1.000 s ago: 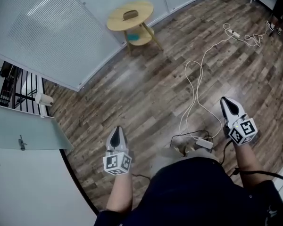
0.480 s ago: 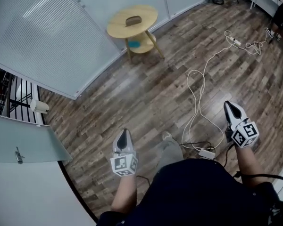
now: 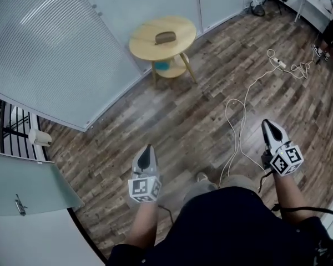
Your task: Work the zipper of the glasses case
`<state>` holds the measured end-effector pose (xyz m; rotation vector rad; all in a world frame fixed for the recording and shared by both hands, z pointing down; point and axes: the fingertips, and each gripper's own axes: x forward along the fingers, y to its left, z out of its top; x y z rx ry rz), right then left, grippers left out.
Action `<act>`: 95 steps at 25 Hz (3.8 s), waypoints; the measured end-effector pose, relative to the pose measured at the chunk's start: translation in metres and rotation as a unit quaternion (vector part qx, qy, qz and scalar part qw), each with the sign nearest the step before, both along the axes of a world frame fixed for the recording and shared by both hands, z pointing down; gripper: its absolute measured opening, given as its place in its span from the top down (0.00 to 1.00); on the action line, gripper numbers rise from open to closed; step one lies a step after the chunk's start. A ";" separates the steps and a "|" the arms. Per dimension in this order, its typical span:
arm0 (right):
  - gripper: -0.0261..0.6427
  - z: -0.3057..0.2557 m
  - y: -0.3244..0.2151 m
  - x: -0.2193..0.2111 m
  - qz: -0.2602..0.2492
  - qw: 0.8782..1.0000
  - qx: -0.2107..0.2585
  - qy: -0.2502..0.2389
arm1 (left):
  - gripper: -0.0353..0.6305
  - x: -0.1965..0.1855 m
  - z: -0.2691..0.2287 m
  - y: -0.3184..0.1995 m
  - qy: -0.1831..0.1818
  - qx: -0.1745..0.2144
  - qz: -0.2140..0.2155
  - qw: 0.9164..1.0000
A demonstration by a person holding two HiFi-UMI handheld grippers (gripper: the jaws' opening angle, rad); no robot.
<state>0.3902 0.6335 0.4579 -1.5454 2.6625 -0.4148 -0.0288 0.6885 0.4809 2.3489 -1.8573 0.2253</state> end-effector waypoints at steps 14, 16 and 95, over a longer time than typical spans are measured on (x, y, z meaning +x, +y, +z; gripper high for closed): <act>0.95 0.027 -0.170 -0.064 -0.018 0.999 -0.022 -0.016 | 0.94 -0.067 0.000 -0.149 0.003 0.000 -0.031 1.000; 0.95 0.025 -0.211 -0.075 -0.024 0.999 -0.023 -0.025 | 0.94 -0.075 -0.007 -0.179 0.001 -0.001 -0.040 0.999; 0.34 0.307 -0.860 -0.435 -0.496 0.779 -0.052 0.380 | 0.94 -0.224 0.020 -0.909 0.077 -0.088 -0.052 0.992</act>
